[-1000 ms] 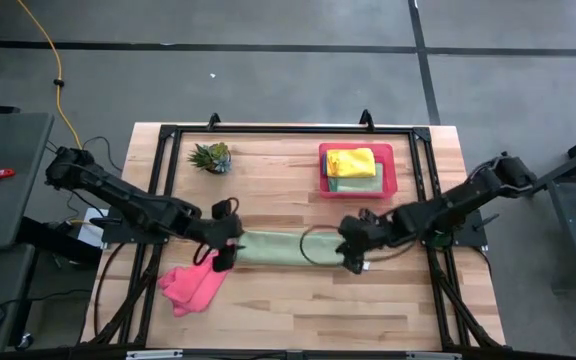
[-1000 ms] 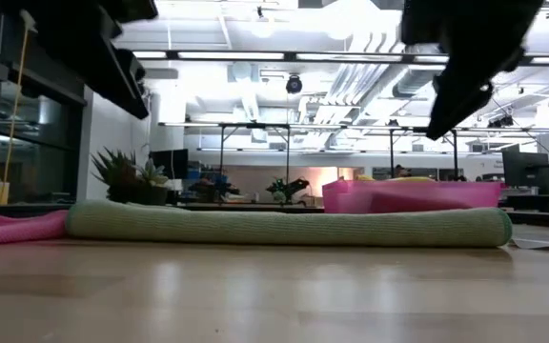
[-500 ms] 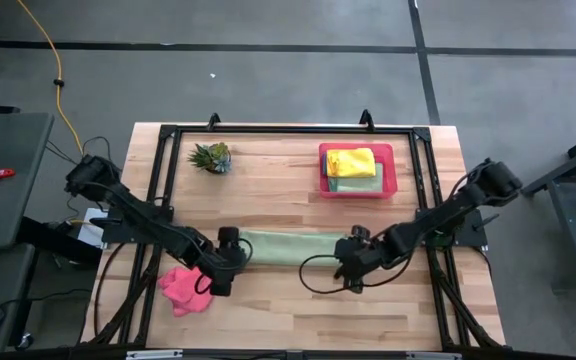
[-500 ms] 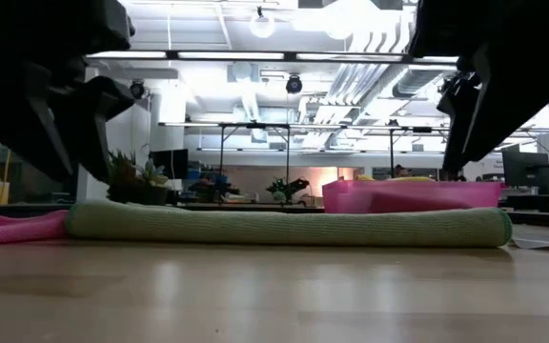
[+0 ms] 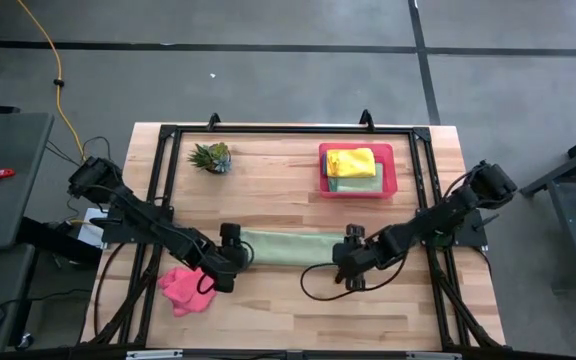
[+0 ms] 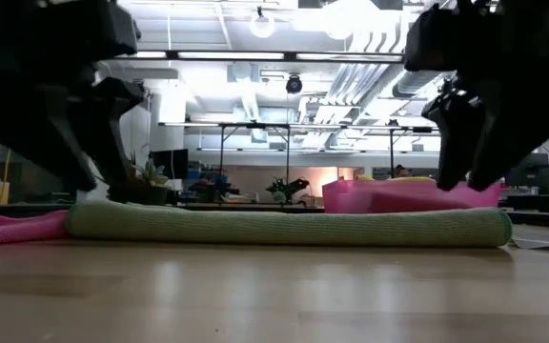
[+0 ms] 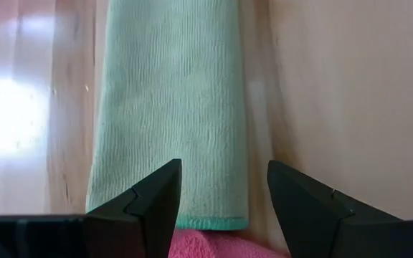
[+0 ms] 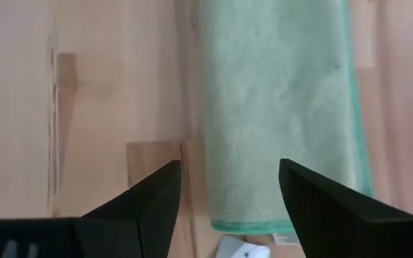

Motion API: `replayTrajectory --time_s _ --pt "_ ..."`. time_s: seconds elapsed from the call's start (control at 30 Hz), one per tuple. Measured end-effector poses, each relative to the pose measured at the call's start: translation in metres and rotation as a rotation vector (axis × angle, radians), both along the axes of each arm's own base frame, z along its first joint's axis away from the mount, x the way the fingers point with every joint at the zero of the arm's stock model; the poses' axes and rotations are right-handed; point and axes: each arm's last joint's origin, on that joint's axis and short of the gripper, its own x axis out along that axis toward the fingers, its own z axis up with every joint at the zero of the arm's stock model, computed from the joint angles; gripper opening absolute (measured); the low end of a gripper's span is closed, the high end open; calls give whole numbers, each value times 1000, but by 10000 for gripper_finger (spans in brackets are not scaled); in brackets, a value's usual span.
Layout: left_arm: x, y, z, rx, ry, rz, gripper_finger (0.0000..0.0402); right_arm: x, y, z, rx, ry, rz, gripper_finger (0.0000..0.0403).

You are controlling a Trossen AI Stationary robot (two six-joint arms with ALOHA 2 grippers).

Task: Fold microfiber towels
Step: Fold the green microfiber cloth

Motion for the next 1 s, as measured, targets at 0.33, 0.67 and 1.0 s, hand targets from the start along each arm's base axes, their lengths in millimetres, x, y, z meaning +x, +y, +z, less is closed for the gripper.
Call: replayTrajectory --time_s 0.33,0.67,1.0 --pt "5 -4 -29 25 102 -12 197 3 6 -25 1 109 63 226" --pt "6 -4 -33 44 108 -6 197 4 7 -37 -17 146 51 172" --pt "6 -4 -34 34 111 -9 187 4 6 -38 -22 149 -19 57"
